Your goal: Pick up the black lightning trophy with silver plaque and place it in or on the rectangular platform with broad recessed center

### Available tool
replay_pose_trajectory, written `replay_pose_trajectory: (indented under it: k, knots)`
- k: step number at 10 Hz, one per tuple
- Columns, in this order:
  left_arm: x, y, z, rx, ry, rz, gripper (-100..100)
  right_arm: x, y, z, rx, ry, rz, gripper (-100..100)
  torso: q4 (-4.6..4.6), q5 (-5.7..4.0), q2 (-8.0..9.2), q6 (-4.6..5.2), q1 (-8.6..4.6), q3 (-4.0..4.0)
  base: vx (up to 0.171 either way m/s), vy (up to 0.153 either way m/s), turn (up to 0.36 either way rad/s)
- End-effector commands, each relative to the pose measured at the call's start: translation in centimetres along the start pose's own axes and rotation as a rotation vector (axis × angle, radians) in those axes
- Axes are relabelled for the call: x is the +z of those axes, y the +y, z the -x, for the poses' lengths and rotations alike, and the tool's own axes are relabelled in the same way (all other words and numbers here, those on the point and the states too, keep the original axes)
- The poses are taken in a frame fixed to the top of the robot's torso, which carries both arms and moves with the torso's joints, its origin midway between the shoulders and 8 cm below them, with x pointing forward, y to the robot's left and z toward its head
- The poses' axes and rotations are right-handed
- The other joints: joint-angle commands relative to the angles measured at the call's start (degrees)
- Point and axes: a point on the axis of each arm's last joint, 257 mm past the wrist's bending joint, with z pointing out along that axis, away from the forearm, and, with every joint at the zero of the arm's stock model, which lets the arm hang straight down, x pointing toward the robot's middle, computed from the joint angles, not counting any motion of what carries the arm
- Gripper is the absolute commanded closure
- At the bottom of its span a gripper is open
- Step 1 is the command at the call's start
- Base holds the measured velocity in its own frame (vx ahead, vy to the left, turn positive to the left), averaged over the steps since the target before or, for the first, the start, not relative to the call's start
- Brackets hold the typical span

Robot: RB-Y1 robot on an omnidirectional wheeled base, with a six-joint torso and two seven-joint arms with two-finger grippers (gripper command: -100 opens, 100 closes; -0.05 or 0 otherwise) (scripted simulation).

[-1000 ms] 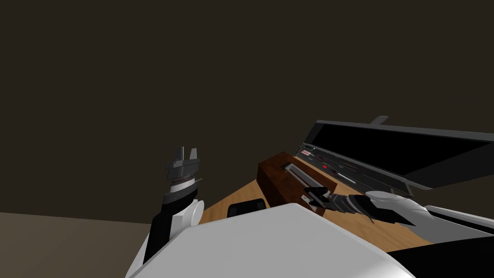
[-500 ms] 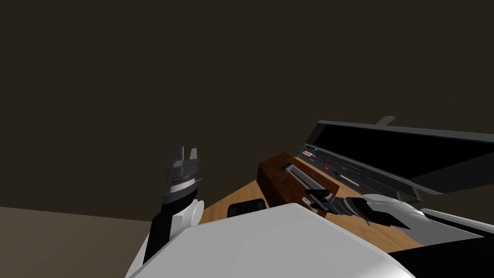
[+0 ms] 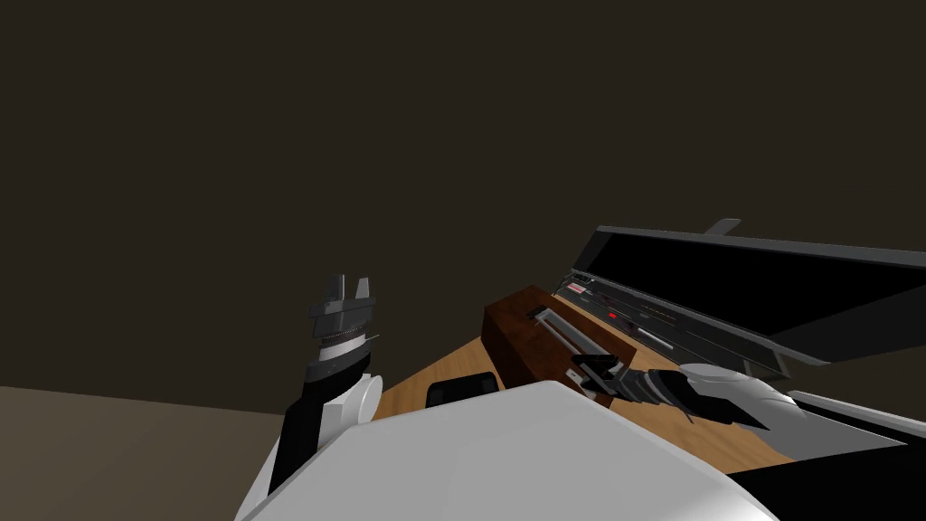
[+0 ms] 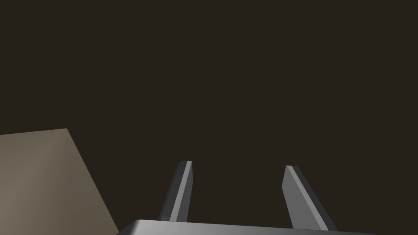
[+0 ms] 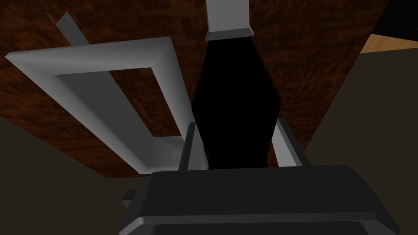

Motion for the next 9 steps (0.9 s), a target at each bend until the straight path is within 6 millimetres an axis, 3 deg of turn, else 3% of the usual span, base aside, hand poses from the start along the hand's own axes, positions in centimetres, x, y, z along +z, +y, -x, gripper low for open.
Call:
replay_pose_trajectory:
  k: [1,2,3,4,6,9]
  knots:
    - [0.0,0.0,0.0,0.000,0.000,0.000,0,-1.3,-1.0,0.5,-0.008,0.002,-0.003,100,0.00,0.00,0.00,0.00,0.00,0.00,-0.009,0.027,-0.081]
    - [0.0,0.0,0.0,0.000,0.000,0.000,0,-0.7,-0.5,0.3,-0.006,0.000,-0.001,100,0.01,0.09,0.05,0.07,0.10,0.03,-0.006,0.015,-0.029]
    - [0.0,0.0,0.0,0.000,0.000,0.000,0,-0.9,-0.6,0.3,-0.006,0.001,-0.001,0,0.02,0.06,0.05,0.03,0.11,0.03,0.000,0.000,0.000]
    - [0.0,0.0,0.0,0.000,0.000,0.000,0,-2.4,-2.1,-0.5,-0.009,0.026,-0.027,100,0.02,0.07,0.03,0.02,0.08,0.03,-0.118,0.009,-0.182]
    - [0.0,0.0,0.0,0.000,0.000,0.000,0,-2.4,-2.1,-0.5,-0.009,0.026,-0.027,100,0.12,0.19,0.69,0.27,0.06,0.38,-0.123,-0.020,-0.083]
    - [0.0,0.0,0.0,0.000,0.000,0.000,0,-5.1,-5.1,0.4,-0.016,0.034,-0.076,100,0.13,0.31,0.51,0.20,0.28,0.31,-0.100,0.010,-0.123]
